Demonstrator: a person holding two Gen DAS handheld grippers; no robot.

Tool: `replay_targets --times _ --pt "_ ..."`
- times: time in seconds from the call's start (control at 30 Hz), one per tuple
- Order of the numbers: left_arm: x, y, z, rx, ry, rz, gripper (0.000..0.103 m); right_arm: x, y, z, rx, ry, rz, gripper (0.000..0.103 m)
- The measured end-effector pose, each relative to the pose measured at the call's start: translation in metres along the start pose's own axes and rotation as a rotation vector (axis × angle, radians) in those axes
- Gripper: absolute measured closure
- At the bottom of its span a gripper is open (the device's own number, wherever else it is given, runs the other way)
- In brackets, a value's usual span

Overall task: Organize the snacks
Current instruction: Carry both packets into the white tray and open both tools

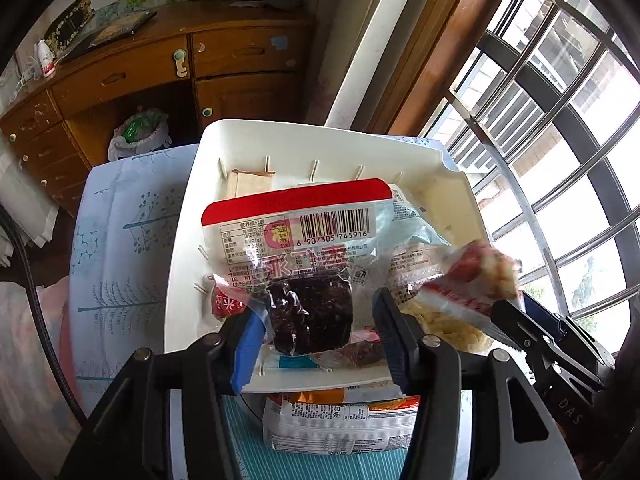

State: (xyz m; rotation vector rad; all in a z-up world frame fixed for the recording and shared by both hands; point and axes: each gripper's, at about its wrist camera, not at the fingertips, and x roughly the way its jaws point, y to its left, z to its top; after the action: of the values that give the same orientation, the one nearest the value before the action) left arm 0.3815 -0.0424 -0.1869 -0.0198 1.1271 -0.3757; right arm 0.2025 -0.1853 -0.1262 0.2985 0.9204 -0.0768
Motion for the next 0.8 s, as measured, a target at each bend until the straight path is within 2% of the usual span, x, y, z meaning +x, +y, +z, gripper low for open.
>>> replay_targets --times 0.07,0.13,0.23,0.3,0.37,0.43,0.8 --pt "0.0 0.001 0.0 -0.002 0.007 -0.011 0.048 0.005 0.002 0.0 -0.008 0.017 -0.01 0.064" --pt "-0.002 0.002 -0.002 -0.003 0.008 -0.009 0.038 0.005 0.003 -0.001 -0.011 0.024 -0.018 0.064" --pt "-0.009 0.003 -0.003 -0.003 0.0 -0.007 0.034 0.004 0.006 -0.001 -0.014 0.031 -0.031 0.063" --pt "-0.014 0.003 -0.005 -0.007 0.002 -0.009 0.027 0.001 0.008 -0.001 -0.016 0.033 -0.04 0.063" --pt "-0.02 0.003 -0.007 -0.013 -0.006 -0.011 0.026 -0.004 0.009 -0.002 -0.014 0.028 -0.045 0.062" --pt "-0.027 0.002 -0.011 -0.016 -0.011 -0.003 0.025 -0.01 0.01 -0.003 -0.013 0.018 -0.047 0.056" --pt "-0.069 -0.003 -0.05 -0.121 -0.018 0.041 0.017 -0.048 0.011 -0.014 -0.065 0.01 -0.056 0.047"
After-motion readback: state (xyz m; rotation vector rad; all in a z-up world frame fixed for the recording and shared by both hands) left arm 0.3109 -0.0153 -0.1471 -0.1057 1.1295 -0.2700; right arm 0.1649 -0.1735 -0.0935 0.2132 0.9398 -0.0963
